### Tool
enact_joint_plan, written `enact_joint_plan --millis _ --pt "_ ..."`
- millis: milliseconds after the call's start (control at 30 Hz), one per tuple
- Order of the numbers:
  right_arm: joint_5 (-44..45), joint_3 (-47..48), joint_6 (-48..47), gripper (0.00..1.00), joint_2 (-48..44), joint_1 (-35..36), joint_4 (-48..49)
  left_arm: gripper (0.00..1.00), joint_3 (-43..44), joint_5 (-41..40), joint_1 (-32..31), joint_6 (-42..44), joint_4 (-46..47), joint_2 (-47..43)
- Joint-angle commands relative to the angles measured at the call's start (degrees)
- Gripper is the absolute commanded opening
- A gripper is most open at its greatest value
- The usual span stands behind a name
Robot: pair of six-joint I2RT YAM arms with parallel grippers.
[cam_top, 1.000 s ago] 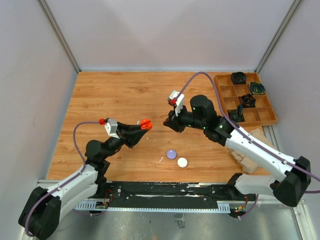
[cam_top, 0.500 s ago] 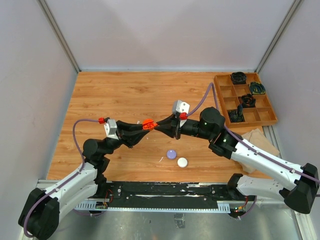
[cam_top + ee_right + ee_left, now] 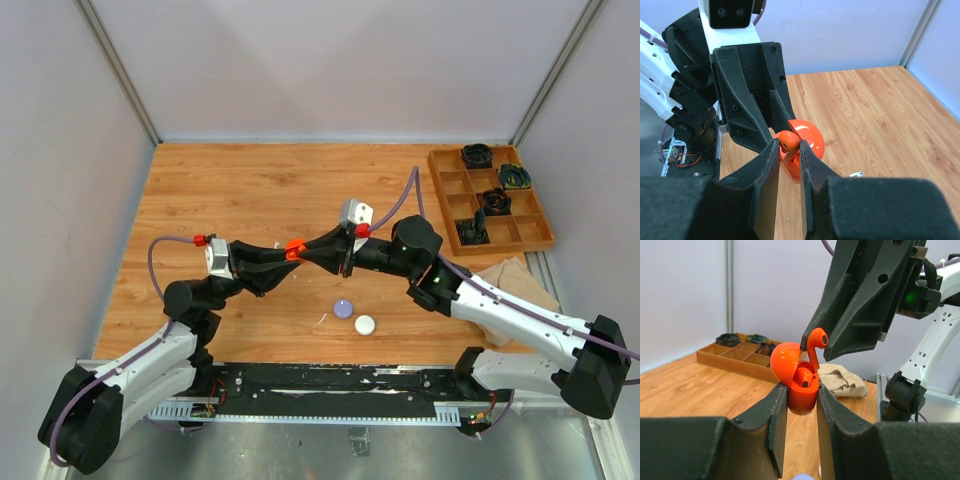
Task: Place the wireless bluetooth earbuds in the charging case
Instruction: Place the earbud in the charging case.
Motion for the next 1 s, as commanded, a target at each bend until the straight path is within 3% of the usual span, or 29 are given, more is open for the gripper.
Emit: enact_joint_plan --millis 0,500,967 --pt "-1.4 -0.7 1.1 0.11 0.6 1.2 3.6 0.00 0.8 0.7 0.4 -2.1 5.9 0.9" --pt "-2.0 -1.2 -0.7 0.15 1.2 1.2 1.9 0.00 0.3 -0.4 0.4 -4.1 8.1 0.5" --pt "3.6 2.0 -2.5 0.52 -0.8 1.2 -5.0 0.00 -1.0 -4.0 0.4 -3.3 8.3 1.8"
